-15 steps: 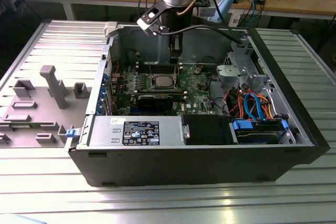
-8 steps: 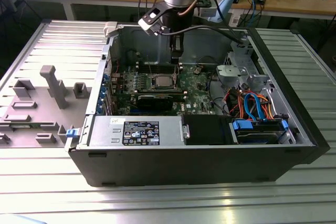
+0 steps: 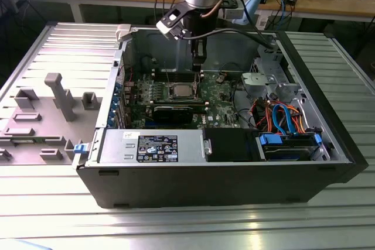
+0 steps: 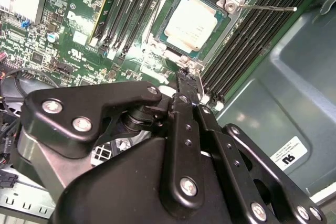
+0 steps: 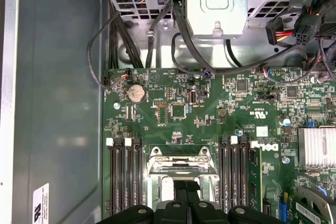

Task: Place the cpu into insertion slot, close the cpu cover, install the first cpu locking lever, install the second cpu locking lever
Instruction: 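Close the cpu cover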

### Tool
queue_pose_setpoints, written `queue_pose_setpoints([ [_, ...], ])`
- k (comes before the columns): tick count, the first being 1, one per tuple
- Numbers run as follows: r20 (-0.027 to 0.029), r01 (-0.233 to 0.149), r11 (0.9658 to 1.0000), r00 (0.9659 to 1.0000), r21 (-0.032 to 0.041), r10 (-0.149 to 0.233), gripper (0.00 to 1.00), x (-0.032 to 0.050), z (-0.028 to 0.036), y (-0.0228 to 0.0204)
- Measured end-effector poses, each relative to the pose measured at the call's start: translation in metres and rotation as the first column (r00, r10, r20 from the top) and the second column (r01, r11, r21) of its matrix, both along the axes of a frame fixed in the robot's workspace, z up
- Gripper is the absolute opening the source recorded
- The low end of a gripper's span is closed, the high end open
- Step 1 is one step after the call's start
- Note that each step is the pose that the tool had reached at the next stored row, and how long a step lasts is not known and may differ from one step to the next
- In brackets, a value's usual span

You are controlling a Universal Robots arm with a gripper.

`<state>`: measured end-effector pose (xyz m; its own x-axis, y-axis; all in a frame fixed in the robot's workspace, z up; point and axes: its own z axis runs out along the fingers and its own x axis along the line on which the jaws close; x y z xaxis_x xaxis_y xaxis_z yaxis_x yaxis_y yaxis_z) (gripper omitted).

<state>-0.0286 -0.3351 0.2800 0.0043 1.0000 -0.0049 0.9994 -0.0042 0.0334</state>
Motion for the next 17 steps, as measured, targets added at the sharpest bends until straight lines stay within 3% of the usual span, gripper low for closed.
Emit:
queue_pose_setpoints([
  [17,-0.0025,0.000,1.0000,1.0000,0.0000,0.000,0.11,0.0120,-0.0012,0.0000],
])
